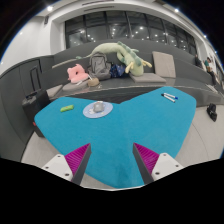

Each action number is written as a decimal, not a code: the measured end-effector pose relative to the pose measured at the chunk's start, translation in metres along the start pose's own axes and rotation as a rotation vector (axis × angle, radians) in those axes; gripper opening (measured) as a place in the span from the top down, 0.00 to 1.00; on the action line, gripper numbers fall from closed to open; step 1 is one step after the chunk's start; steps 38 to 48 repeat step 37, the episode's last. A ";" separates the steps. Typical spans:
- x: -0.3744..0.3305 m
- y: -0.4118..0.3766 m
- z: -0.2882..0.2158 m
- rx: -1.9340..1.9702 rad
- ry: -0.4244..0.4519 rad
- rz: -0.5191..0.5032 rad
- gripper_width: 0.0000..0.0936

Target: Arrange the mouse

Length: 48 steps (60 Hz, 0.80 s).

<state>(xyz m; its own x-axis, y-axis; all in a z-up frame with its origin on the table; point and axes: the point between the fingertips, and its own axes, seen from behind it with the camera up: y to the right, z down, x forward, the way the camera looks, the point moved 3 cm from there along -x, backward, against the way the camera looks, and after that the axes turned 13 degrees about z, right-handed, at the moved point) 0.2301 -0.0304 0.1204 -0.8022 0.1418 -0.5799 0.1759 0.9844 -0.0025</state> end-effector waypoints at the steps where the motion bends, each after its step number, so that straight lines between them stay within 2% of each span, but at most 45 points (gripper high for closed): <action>1: -0.004 0.002 0.002 0.002 0.002 0.001 0.09; 22: -0.050 0.034 0.003 -0.023 0.093 0.030 0.09; 26: -0.049 0.041 0.005 -0.052 0.111 0.060 0.09; 48: -0.047 0.043 0.014 -0.065 0.121 0.072 0.10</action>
